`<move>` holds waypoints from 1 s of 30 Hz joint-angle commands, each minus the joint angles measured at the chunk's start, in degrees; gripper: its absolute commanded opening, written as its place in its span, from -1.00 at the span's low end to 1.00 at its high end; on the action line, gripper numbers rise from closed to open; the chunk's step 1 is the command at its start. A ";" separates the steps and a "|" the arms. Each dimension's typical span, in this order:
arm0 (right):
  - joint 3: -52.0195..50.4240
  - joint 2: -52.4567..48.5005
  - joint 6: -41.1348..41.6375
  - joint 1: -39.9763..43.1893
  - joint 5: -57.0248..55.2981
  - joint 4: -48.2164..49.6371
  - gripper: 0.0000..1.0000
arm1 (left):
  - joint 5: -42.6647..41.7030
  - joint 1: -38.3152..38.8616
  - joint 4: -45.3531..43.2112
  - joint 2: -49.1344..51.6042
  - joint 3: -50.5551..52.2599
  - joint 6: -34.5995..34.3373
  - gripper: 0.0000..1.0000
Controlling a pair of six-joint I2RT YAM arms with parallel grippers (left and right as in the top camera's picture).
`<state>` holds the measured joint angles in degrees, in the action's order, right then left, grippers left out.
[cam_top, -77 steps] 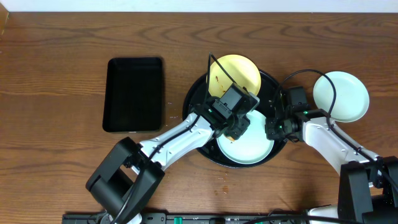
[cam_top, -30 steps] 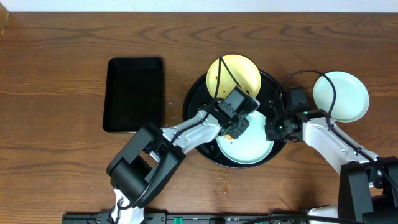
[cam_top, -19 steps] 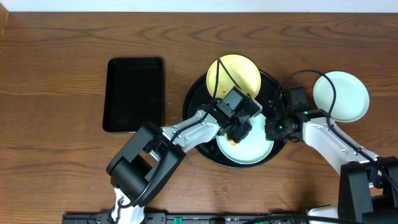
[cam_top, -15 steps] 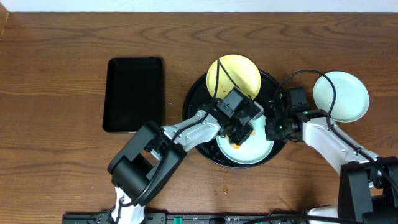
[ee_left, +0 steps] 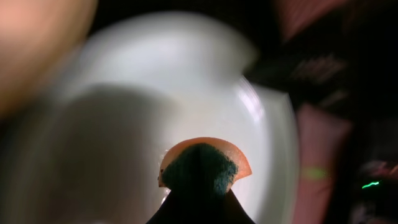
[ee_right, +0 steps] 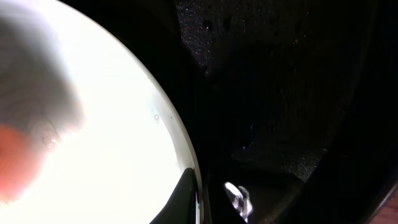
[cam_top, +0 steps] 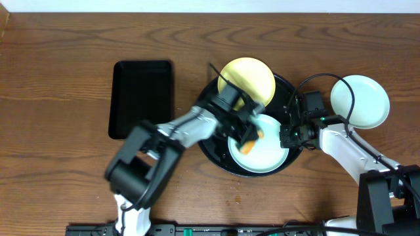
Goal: Clean dirty plates on tray and stack at the side
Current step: 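Return the sponge with the left gripper to the black tray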
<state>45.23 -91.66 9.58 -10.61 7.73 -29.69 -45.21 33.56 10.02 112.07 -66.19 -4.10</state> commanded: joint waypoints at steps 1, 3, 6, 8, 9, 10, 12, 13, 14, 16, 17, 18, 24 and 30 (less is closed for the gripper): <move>-0.83 -0.39 0.02 -0.35 -0.61 0.35 -0.97 | -12.63 -4.81 -3.67 -7.41 -1.70 -6.47 -0.85; -0.83 -0.39 0.02 -0.35 -0.61 0.35 -0.95 | -16.50 -7.69 -5.88 -9.38 -1.70 -9.57 -0.85; -0.83 -0.39 0.04 -0.35 -0.61 0.35 -0.92 | -21.38 -12.17 -6.47 -11.41 -1.70 -11.98 -0.85; -0.83 -0.39 0.04 -0.35 -0.59 0.35 -0.88 | -23.98 -14.97 -6.25 -11.80 -1.70 -12.13 -0.84; -0.83 -0.39 0.04 -0.35 -0.59 0.35 -0.85 | -24.74 -16.35 -6.19 -11.80 -1.70 -12.13 -0.85; -0.83 -0.39 0.04 -0.35 -0.59 0.33 -0.82 | -24.59 -17.77 -5.55 -11.76 -1.68 -12.09 -0.84; -0.83 -0.39 0.04 -0.35 -0.59 0.33 -0.78 | -22.03 -20.61 -3.39 -11.76 -1.64 -11.98 -0.85; -0.83 -0.39 0.04 -0.35 -0.59 0.35 -0.76 | -19.45 -22.25 -1.64 -11.76 -1.64 -11.47 -0.85; -0.83 -0.39 0.04 -0.35 -0.59 0.33 -0.74 | -16.83 -23.67 0.07 -11.76 -1.64 -10.84 -0.85; -0.83 -0.39 0.04 -0.35 -0.59 0.35 -0.73 | -10.16 -26.21 3.89 -11.76 -1.64 -9.40 -0.85; -0.83 -0.39 0.04 -0.35 -0.59 0.35 -0.73 | -6.43 -27.39 5.81 -11.76 -1.64 -8.46 -0.85; -0.83 -0.39 0.04 -0.35 -0.57 0.35 -0.73 | -1.86 -28.65 7.87 -11.76 -1.64 -7.50 -0.85; -0.83 -0.39 0.07 -0.35 -0.57 0.42 -0.70 | 24.17 -32.70 14.58 -11.72 -1.62 -6.03 -0.85; -0.83 -0.39 0.04 -0.35 -0.57 0.42 -0.64 | 44.22 -32.79 14.34 -10.16 -0.22 -6.03 -0.85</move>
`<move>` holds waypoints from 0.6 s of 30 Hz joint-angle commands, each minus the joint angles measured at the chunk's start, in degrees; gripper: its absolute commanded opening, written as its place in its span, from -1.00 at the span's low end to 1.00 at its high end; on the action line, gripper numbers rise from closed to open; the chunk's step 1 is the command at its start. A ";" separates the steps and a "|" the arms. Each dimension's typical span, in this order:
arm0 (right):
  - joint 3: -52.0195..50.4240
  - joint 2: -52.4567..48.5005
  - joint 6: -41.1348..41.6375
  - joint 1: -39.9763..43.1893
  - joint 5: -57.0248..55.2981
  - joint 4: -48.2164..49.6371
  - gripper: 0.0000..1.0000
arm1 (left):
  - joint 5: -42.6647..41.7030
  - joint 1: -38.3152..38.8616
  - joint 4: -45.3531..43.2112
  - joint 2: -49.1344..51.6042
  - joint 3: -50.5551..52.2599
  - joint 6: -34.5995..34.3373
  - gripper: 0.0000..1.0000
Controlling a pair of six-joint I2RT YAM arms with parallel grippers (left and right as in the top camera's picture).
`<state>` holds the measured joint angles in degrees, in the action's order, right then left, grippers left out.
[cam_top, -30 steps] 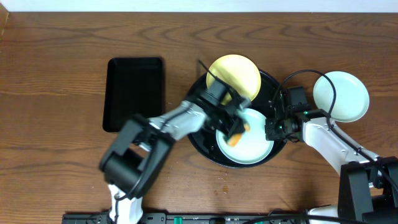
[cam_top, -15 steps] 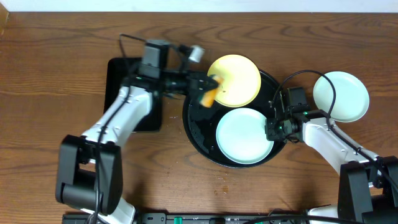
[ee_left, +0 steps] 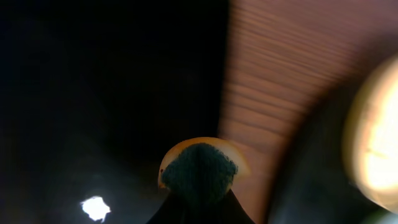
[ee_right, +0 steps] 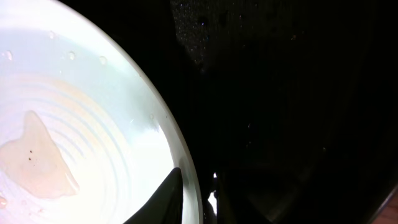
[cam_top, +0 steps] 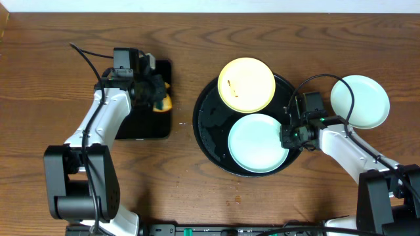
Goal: Clean dirty plates on tray and stack at the side
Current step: 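Return the sponge with the left gripper to the black tray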
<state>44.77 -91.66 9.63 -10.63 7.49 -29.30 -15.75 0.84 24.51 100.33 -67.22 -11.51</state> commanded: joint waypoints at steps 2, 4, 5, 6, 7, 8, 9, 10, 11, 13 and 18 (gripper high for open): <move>-0.37 -0.39 0.00 -0.33 -0.33 0.02 -0.64 | 16.37 -0.07 -0.63 2.99 1.27 1.40 -0.85; -0.37 -0.39 0.00 -0.33 -0.35 0.04 -0.64 | 16.46 -0.07 -1.25 4.48 1.49 1.40 -0.82; -0.37 -0.39 0.00 -0.33 -0.35 0.11 -0.64 | 16.46 -0.07 -1.64 5.38 1.49 1.40 -0.77; -0.37 -0.39 0.00 -0.33 -0.35 0.15 -0.63 | 16.46 -0.07 -2.16 6.21 1.49 1.40 -0.69; -0.37 -0.39 0.00 -0.33 -0.35 0.17 -0.62 | 16.46 -0.07 -2.58 6.86 1.49 1.40 -0.55; -0.37 -0.39 0.00 -0.33 -0.35 0.17 -0.61 | 16.46 -0.09 -2.80 7.32 1.49 1.40 -0.26; -0.37 -0.39 0.00 -0.33 -0.35 0.17 -0.59 | 16.46 -0.07 -2.97 7.76 1.49 1.40 0.04; -0.37 -0.39 0.00 -0.33 -0.35 0.17 -0.54 | 16.46 -0.07 -2.99 8.04 1.49 1.38 0.30; -0.37 -0.39 0.00 -0.33 -0.35 0.17 -0.48 | 16.44 -0.07 -2.93 8.24 1.49 1.36 0.51; -0.37 -0.39 0.00 -0.33 -0.35 0.20 -0.44 | 16.44 -0.07 -2.91 8.28 1.49 1.36 0.65; -0.39 -0.39 0.00 -0.33 -0.35 0.39 -0.44 | 16.44 -0.07 -2.93 8.28 1.49 1.38 0.69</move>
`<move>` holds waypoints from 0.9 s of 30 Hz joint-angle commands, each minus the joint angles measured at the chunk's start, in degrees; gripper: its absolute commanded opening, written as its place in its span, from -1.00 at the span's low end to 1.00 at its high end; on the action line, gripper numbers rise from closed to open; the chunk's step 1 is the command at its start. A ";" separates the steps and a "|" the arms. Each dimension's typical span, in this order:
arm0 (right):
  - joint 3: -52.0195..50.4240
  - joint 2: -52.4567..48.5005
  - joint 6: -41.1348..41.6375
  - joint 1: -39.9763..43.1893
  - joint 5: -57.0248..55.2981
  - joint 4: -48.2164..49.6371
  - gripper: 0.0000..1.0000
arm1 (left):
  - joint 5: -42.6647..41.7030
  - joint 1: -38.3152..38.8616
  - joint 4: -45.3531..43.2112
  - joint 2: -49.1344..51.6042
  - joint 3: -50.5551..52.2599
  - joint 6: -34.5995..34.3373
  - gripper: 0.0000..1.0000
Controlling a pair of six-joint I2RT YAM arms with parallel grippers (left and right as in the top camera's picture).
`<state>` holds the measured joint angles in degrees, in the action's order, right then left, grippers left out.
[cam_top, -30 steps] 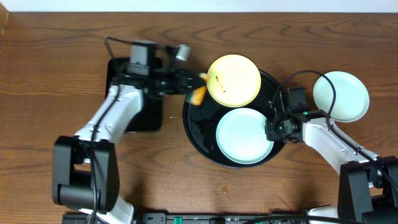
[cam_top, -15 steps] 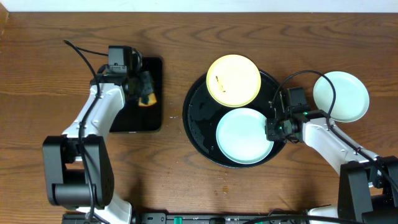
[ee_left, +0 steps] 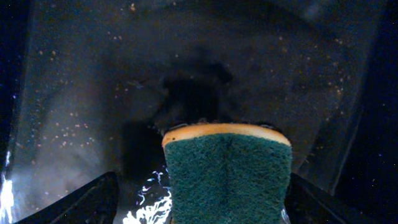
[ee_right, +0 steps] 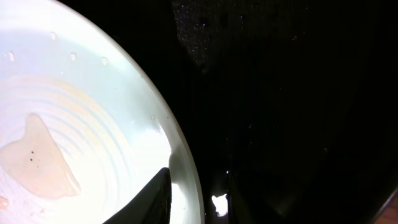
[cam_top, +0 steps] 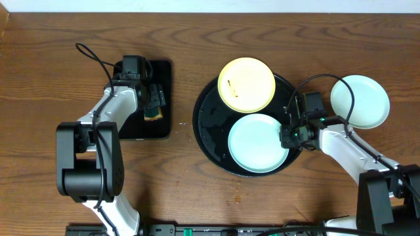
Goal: Clean dirty plates on tray and stack at the side
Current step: 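Return the sponge with the left gripper to the black tray, then lift the cleaned plate with the right gripper and carry it rightward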
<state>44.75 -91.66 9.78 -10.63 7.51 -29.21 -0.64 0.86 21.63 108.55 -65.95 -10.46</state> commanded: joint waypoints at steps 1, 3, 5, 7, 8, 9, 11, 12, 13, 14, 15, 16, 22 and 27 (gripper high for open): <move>-0.37 -0.39 -0.15 -0.33 -0.39 0.35 -0.43 | 1.33 -0.09 -0.04 0.07 0.22 0.33 0.69; -0.42 -0.39 -0.15 -0.33 -0.39 0.61 -0.45 | 1.33 -0.09 -0.04 0.07 0.22 0.33 0.70; -0.81 -0.39 -0.15 -0.33 -0.37 1.44 -0.48 | 1.33 -0.09 -0.04 0.07 0.22 0.31 0.72; -1.62 -0.39 -0.15 -0.33 -0.37 2.89 -0.49 | 1.33 -0.09 -0.04 0.07 0.22 0.33 0.73; -2.08 -0.39 -0.15 -0.33 -0.37 3.61 -0.53 | 1.33 -0.09 -0.04 0.07 0.22 0.33 0.73; -2.40 -0.39 -0.15 -0.33 -0.37 4.11 -0.61 | 1.33 -0.09 -0.04 0.07 0.22 0.33 0.74; -2.36 -0.39 -0.17 -0.33 -0.39 4.33 -0.87 | 1.33 -0.09 -0.04 0.07 0.22 0.31 0.76; -2.08 -0.15 -0.17 -0.31 -0.39 4.31 -0.98 | 1.33 -0.09 -0.04 0.07 0.22 0.33 0.77; -1.73 0.04 -0.17 -0.28 -0.37 4.17 -0.98 | 1.33 -0.09 -0.04 0.07 0.22 0.33 0.77; -1.20 0.48 -0.17 -0.28 -0.13 3.85 -0.98 | 1.33 -0.09 -0.04 0.07 0.22 0.31 0.78; -0.44 1.14 -0.17 -0.28 0.26 3.15 -0.98 | 1.33 -0.09 -0.04 0.07 0.22 0.33 0.78; 0.57 2.05 -0.17 -0.28 0.44 2.14 -0.98 | 1.33 -0.09 -0.04 0.07 0.22 0.33 0.79; 6.27 9.88 -0.22 -0.33 -0.22 -1.88 -0.98 | 1.33 -0.09 -0.04 0.07 0.22 0.33 0.80; 9.22 17.46 -1.33 -0.35 -1.90 -1.84 -0.97 | 1.33 -0.09 -0.04 0.07 0.22 0.33 0.80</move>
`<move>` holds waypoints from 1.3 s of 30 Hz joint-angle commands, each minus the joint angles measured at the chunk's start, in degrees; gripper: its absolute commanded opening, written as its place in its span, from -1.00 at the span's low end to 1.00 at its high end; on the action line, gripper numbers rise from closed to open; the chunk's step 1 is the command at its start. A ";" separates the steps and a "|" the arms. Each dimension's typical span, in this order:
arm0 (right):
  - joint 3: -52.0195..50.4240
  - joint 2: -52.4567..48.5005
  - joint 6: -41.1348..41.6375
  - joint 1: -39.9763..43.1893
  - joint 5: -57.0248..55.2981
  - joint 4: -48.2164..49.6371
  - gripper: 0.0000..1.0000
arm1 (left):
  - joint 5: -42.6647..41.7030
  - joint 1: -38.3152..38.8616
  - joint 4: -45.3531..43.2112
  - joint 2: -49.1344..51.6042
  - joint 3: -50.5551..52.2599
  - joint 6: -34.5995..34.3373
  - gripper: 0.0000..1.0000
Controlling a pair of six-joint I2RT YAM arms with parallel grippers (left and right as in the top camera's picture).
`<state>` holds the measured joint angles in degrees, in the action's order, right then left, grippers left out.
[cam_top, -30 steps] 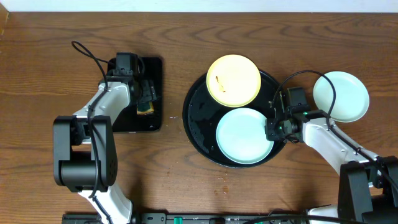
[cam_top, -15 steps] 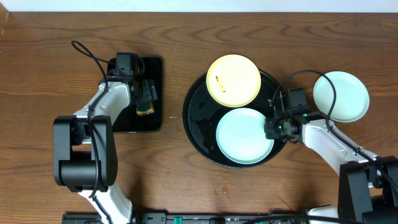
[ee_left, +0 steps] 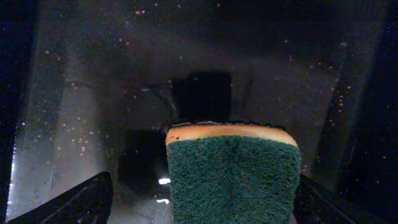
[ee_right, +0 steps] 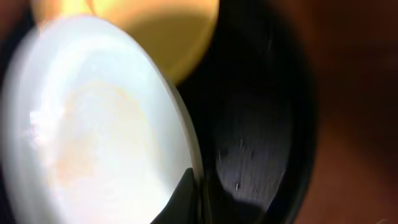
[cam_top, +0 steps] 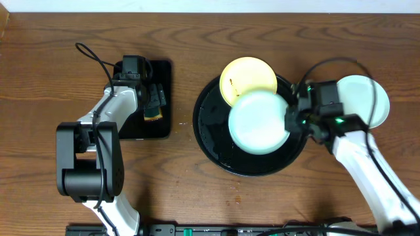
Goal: Clean dirty plates on tray and stack at the side
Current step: 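Lift the cleaned plate with the right gripper and carry it rightward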
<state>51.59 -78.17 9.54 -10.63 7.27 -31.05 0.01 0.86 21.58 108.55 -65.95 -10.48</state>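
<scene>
My right gripper (cam_top: 292,118) is shut on the rim of a pale mint plate (cam_top: 258,122), holding it lifted over the round black tray (cam_top: 210,137); in the right wrist view the same mint plate (ee_right: 99,124) fills the left. A yellow plate (cam_top: 248,74) with a dark smear lies at the tray's back. A second mint plate (cam_top: 367,98) rests on the table at the right. My left gripper (cam_top: 152,101) stands open over the rectangular black tray (cam_top: 134,78), with the green and yellow sponge (ee_left: 233,177) lying between its spread fingers.
The brown wooden table (cam_top: 59,46) runs wide to the left and back. Cables loop off both arms, one (cam_top: 88,52) near the rectangular tray, another above the right arm.
My right gripper has closed on the mint plate's rim and raised it off the round tray, up and toward the back. The left gripper and sponge stayed put.
At first my left gripper held the sponge on the mint plate while the right one steadied its rim. The left then carried the sponge to the rectangular tray and opened, leaving it there. Now the right holds the plate lifted above the round tray.
</scene>
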 commanded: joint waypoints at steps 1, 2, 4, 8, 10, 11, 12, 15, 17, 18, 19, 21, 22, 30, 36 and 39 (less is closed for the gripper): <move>2.69 4.90 -1.88 -0.39 -2.67 0.02 -0.97 | 0.68 -0.09 0.00 0.07 0.22 0.35 0.79; 3.02 6.01 -2.67 -0.63 -4.61 0.13 -0.98 | 0.68 -0.09 0.00 0.07 0.22 0.35 0.79; 3.23 7.56 -4.02 -1.44 -8.55 0.26 -0.98 | 0.68 -0.09 0.00 0.07 0.22 0.35 0.79; 3.26 9.16 -5.03 -4.61 -17.20 0.22 -0.97 | 0.68 -0.09 0.02 0.07 0.22 0.35 0.79; 3.26 9.16 -5.84 -7.41 -22.69 0.72 -0.98 | 0.68 -0.09 0.00 0.07 0.22 0.35 0.79; 3.26 9.14 -6.16 -8.92 -25.35 1.03 -0.97 | 0.68 -0.09 0.00 0.07 0.22 0.35 0.80; 3.26 9.05 -6.82 -10.62 -28.11 1.38 -0.98 | 0.68 -0.09 0.00 0.07 0.22 0.35 0.80; 3.26 8.90 -8.92 -17.14 -38.77 2.05 -0.97 | 0.68 -0.09 0.00 0.07 0.22 0.35 0.80; 3.26 8.61 -10.03 -22.01 -47.01 2.38 -0.97 | 0.68 -0.09 0.00 0.07 0.22 0.35 0.80; 3.26 8.44 -10.71 -24.44 -51.21 2.62 -0.97 | 0.68 -0.09 0.00 0.07 0.22 0.35 0.81; 3.23 8.17 -11.58 -27.26 -55.87 3.06 -0.97 | 0.68 -0.09 0.00 0.07 0.22 0.35 0.81; 3.23 7.67 -13.07 -31.67 -62.73 3.93 -0.97 | 0.68 -0.09 0.02 0.07 0.22 0.35 0.81; 3.23 7.34 -13.51 -33.59 -65.75 4.52 -0.98 | 0.68 -0.09 0.00 0.07 0.22 0.35 0.81; 3.23 3.41 -13.51 -41.22 -77.75 10.10 -0.98 | 0.68 -0.09 0.00 0.07 0.22 0.33 0.82; 3.23 -0.70 -13.49 -41.31 -77.77 11.17 -0.97 | 0.68 -0.09 0.00 0.07 0.22 0.35 0.81; 3.23 -2.60 -13.46 -41.31 -77.75 11.19 -0.98 | 0.68 -0.09 0.00 0.07 0.22 0.35 0.82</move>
<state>54.26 -79.42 -3.64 -51.57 -67.68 -20.10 0.01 0.86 21.61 108.55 -65.95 -10.48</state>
